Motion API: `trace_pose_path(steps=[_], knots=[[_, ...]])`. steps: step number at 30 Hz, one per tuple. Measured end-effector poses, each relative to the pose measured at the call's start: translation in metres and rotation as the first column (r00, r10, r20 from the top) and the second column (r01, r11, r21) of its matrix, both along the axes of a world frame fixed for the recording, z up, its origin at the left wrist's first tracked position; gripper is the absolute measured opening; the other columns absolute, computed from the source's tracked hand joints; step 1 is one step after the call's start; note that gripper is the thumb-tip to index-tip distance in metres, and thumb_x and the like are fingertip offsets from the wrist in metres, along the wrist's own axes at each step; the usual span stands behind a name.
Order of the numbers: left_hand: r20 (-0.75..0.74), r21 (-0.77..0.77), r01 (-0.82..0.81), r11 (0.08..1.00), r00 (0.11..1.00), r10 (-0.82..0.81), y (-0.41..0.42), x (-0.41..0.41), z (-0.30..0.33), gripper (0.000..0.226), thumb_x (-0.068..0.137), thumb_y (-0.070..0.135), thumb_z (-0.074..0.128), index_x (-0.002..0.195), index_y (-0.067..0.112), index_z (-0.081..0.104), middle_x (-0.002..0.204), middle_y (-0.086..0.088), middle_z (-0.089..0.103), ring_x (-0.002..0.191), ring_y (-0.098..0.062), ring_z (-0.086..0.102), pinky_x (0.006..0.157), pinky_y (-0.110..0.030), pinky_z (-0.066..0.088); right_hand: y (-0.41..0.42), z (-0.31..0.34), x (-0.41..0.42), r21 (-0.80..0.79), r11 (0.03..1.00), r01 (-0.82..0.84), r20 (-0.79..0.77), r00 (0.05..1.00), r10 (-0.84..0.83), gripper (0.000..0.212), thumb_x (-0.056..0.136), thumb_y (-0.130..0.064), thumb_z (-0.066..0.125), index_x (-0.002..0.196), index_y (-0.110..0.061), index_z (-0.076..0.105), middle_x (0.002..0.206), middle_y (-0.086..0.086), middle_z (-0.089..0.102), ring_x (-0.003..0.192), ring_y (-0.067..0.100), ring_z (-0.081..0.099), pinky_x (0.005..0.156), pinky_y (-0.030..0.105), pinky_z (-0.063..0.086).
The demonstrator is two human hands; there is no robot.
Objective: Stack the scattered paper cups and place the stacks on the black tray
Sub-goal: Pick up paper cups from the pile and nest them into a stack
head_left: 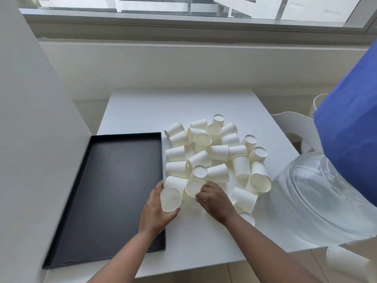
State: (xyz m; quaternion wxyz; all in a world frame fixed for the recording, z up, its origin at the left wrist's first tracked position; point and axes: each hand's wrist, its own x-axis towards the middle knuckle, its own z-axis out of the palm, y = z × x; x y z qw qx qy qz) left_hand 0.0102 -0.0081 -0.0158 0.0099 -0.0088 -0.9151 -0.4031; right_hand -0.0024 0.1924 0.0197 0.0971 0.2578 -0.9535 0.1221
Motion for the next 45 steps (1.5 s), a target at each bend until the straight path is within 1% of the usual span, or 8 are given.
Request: trace_pose_path(steps=[7, 13, 20, 25, 30, 37, 42, 45], knots=[[-0.037, 0.209, -0.077, 0.975, 0.996, 0.087, -0.002, -0.009, 0.008, 0.1, 0.062, 0.019, 0.085, 0.143, 0.017, 0.026, 0.109, 0.0, 0.053, 0.099, -0.015, 0.051, 0.083, -0.023, 0.038, 0.006, 0.006, -0.004, -0.249, 0.957, 0.15, 0.047, 0.989, -0.142, 0.008, 0.069, -0.004, 0.078, 0.069, -0.008, 0.071, 0.063, 0.004, 0.067, 0.07, 0.024, 0.064, 0.073, 0.023, 0.04], [-0.022, 0.303, -0.11, 0.947, 0.992, 0.122, -0.004, -0.015, 0.012, 0.098, 0.063, 0.017, 0.084, 0.143, 0.016, 0.026, 0.112, -0.002, 0.056, 0.103, -0.02, 0.054, 0.088, -0.028, 0.042, 0.001, 0.017, -0.012, -0.551, 0.757, 0.353, 0.1, 0.928, -0.36, 0.002, 0.077, -0.002, 0.071, 0.077, -0.004, 0.071, 0.068, 0.01, 0.066, 0.076, 0.031, 0.06, 0.067, 0.02, 0.039], [-0.033, 0.33, -0.05, 0.943, 0.997, 0.065, -0.005, -0.022, 0.019, 0.099, 0.064, 0.012, 0.084, 0.143, 0.016, 0.025, 0.111, 0.0, 0.055, 0.108, -0.024, 0.054, 0.092, -0.031, 0.042, -0.022, 0.042, -0.026, -0.723, 0.636, 0.27, -0.033, 0.906, -0.422, 0.005, 0.079, -0.001, 0.068, 0.082, -0.002, 0.072, 0.079, 0.011, 0.071, 0.082, 0.026, 0.061, 0.073, 0.016, 0.04], [-0.085, 0.261, 0.004, 0.965, 0.996, 0.019, -0.004, -0.029, 0.026, 0.1, 0.065, 0.014, 0.082, 0.146, 0.016, 0.022, 0.112, 0.003, 0.052, 0.11, -0.018, 0.041, 0.087, -0.017, 0.03, -0.042, 0.053, -0.029, -0.656, 0.753, 0.058, -0.153, 0.966, -0.208, 0.008, 0.081, -0.003, 0.063, 0.083, 0.0, 0.071, 0.081, 0.012, 0.071, 0.082, 0.027, 0.063, 0.076, 0.023, 0.045], [-0.096, 0.21, 0.004, 0.978, 0.995, 0.017, -0.007, -0.031, 0.03, 0.099, 0.066, 0.015, 0.08, 0.146, 0.018, 0.022, 0.116, -0.001, 0.056, 0.114, -0.026, 0.042, 0.101, -0.044, 0.037, -0.051, 0.05, -0.027, -0.564, 0.823, -0.067, -0.214, 0.975, -0.067, 0.009, 0.082, -0.002, 0.063, 0.085, 0.0, 0.071, 0.083, 0.013, 0.071, 0.082, 0.029, 0.064, 0.077, 0.028, 0.048], [-0.118, 0.32, 0.065, 0.945, 0.993, -0.028, -0.001, -0.033, 0.034, 0.092, 0.058, 0.026, 0.07, 0.14, 0.018, 0.03, 0.111, 0.01, 0.053, 0.095, -0.011, 0.054, 0.07, -0.005, 0.038, -0.047, 0.047, -0.03, -0.536, 0.832, -0.146, -0.224, 0.974, 0.026, 0.009, 0.081, -0.003, 0.065, 0.086, -0.001, 0.071, 0.083, 0.012, 0.071, 0.082, 0.027, 0.063, 0.077, 0.026, 0.049], [-0.059, 0.342, 0.046, 0.939, 0.998, -0.028, -0.001, -0.036, 0.035, 0.095, 0.055, 0.039, 0.072, 0.139, 0.025, 0.03, 0.108, 0.011, 0.057, 0.094, -0.009, 0.058, 0.068, 0.002, 0.037, -0.044, 0.044, -0.03, -0.536, 0.828, -0.168, -0.167, 0.982, 0.091, 0.01, 0.08, 0.0, 0.065, 0.087, 0.002, 0.071, 0.083, 0.014, 0.071, 0.08, 0.029, 0.066, 0.078, 0.027, 0.049], [-0.057, 0.379, 0.077, 0.922, 0.997, -0.059, 0.0, -0.035, 0.037, 0.094, 0.051, 0.048, 0.071, 0.134, 0.045, 0.027, 0.109, 0.027, 0.055, 0.097, 0.01, 0.057, 0.075, 0.001, 0.04, -0.042, 0.038, -0.027, -0.518, 0.836, -0.18, -0.142, 0.982, 0.123, 0.011, 0.08, 0.002, 0.065, 0.088, 0.003, 0.071, 0.084, 0.016, 0.071, 0.081, 0.029, 0.067, 0.078, 0.028, 0.048]])
